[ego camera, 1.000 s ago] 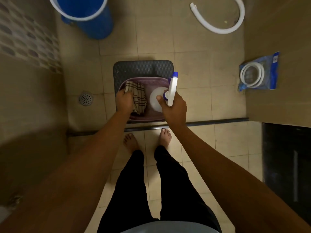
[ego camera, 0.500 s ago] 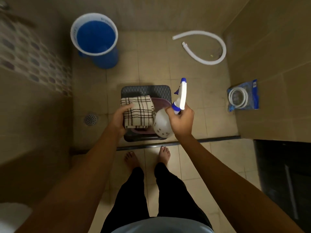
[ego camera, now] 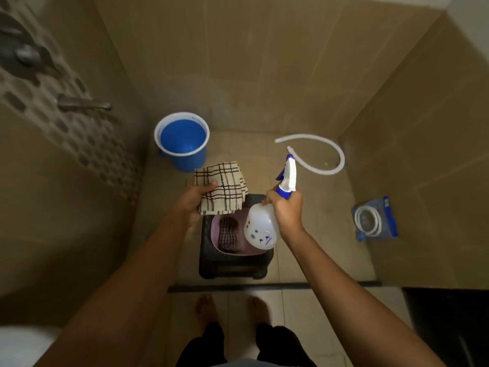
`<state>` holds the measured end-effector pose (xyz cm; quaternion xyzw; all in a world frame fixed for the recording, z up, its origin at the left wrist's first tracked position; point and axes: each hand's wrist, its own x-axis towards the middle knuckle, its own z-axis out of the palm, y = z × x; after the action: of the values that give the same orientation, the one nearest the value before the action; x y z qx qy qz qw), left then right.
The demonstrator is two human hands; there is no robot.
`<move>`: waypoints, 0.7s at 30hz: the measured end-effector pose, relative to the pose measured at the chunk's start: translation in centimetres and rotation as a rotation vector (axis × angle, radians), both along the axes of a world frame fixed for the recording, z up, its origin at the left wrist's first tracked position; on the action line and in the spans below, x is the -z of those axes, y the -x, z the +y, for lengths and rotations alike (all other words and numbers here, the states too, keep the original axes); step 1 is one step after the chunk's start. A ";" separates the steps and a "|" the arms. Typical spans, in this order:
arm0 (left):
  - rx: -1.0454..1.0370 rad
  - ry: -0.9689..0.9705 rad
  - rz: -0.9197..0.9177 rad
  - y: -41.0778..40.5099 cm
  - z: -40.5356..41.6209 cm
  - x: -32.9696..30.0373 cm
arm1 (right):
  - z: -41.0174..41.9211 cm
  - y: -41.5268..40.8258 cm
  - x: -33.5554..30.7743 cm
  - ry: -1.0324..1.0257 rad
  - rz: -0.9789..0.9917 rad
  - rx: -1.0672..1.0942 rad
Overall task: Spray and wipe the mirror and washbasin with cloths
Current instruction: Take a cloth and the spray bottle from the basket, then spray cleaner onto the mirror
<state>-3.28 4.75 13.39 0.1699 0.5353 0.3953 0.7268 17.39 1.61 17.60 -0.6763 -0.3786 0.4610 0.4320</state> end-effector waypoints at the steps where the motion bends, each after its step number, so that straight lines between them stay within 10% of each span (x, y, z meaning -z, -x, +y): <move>1: -0.033 -0.037 0.027 0.0 0.2 -0.8 | 0.5 0.0 -0.7 -0.005 -0.003 -0.022; 21: -0.677 -0.281 0.110 3.4 -8.7 -13.6 | 2.4 5.4 -9.1 -0.271 0.029 -0.586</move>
<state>-6.65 -3.90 26.96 0.1023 0.5401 0.6732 0.4946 12.00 4.04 26.67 -0.4681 -0.6091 0.5208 0.3723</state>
